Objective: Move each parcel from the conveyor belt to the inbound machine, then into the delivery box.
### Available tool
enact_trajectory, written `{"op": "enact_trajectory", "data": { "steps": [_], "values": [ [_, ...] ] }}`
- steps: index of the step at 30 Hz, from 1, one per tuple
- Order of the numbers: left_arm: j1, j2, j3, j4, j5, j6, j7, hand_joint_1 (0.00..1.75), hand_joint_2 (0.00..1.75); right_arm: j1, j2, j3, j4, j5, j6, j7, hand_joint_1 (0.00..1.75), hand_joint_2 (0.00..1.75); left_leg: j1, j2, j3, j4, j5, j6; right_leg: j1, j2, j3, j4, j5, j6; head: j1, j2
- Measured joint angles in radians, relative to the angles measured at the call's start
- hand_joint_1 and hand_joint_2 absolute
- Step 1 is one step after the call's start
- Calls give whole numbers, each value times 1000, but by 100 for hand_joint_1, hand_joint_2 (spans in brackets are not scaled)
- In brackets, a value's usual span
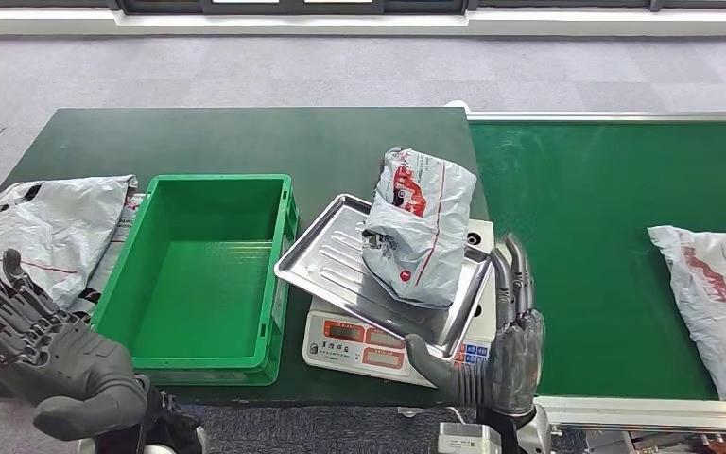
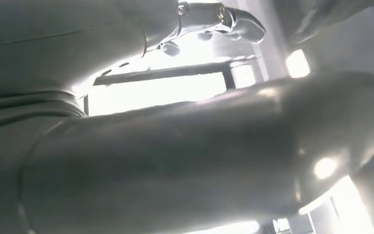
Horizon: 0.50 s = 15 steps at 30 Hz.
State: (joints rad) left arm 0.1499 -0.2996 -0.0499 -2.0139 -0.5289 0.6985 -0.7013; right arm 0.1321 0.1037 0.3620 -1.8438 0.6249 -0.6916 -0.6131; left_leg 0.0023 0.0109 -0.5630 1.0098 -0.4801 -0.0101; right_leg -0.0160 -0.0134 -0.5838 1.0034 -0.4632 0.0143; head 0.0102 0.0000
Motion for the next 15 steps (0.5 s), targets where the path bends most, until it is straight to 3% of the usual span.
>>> {"op": "enact_trajectory", "data": {
  "steps": [4, 8, 12, 15],
  "values": [
    [0, 19, -51, 38, 82, 0, 0, 0, 0, 21, 29, -9, -65, 37, -1, -66, 0, 175, 0, 0, 0, 0, 0, 0, 0, 0, 0, 0, 0, 0, 0, 0],
    [-35, 28, -71, 102, 1, 0, 15, 0, 0, 21, 111, -43, -252, 195, -2, -83, 0, 175, 0, 0, 0, 0, 0, 0, 0, 0, -1, 0, 0, 0, 0, 0],
    [-150, 36, -109, 226, -59, -42, 129, 0, 0, -2, 157, -94, -455, 300, -2, -62, 0, 175, 0, -1, 2, 1, 1, 1, 0, -2, 2, 0, 1, 1, 0, 0],
    [-274, 50, -169, 367, -72, -149, 247, 0, 0, -10, 162, -143, -541, 300, 1, -47, 0, 175, -1, -2, 2, 2, 1, 2, -1, -2, 3, -1, 2, 3, 0, 0]
  ]
}}
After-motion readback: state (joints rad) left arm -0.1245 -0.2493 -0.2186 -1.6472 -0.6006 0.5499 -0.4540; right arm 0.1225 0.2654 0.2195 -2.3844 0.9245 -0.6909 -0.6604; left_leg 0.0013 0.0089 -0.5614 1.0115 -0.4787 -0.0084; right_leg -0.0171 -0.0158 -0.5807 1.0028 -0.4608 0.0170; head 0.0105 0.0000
